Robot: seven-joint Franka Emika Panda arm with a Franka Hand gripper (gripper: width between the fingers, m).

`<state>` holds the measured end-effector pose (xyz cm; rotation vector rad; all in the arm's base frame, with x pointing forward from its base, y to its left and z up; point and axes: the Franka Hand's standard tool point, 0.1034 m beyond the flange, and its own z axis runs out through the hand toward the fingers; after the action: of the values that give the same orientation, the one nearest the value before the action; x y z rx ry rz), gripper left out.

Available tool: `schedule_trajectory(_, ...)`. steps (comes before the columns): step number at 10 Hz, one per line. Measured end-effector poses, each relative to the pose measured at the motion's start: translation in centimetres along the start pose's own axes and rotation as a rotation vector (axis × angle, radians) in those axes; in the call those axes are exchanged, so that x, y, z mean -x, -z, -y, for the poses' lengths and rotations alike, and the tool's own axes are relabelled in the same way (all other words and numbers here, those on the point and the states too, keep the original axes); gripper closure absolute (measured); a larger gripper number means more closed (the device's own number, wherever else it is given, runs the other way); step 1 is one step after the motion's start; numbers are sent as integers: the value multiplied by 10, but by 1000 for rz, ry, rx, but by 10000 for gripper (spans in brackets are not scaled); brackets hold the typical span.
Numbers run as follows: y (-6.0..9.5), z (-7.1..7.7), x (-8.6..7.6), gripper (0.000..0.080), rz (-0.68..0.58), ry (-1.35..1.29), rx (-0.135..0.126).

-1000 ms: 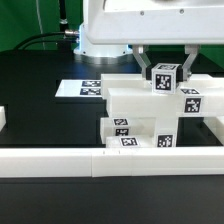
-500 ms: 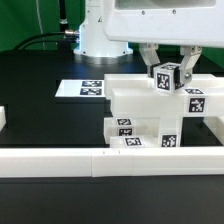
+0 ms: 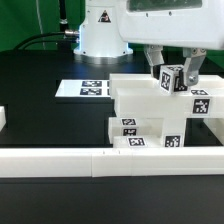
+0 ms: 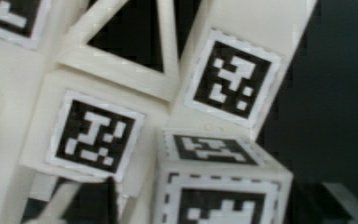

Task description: Assemble chair

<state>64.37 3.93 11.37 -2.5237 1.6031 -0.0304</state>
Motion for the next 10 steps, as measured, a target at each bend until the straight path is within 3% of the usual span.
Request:
schedule_trajectory(1, 2, 2, 4, 286, 15, 24, 19)
schedule_trajectory(2, 2, 3, 2, 179, 11, 85, 13)
schedule_trajectory(3, 1, 2, 2, 158, 12, 179, 14)
schedule_trajectory(10, 1, 1, 2, 150, 24, 903, 21)
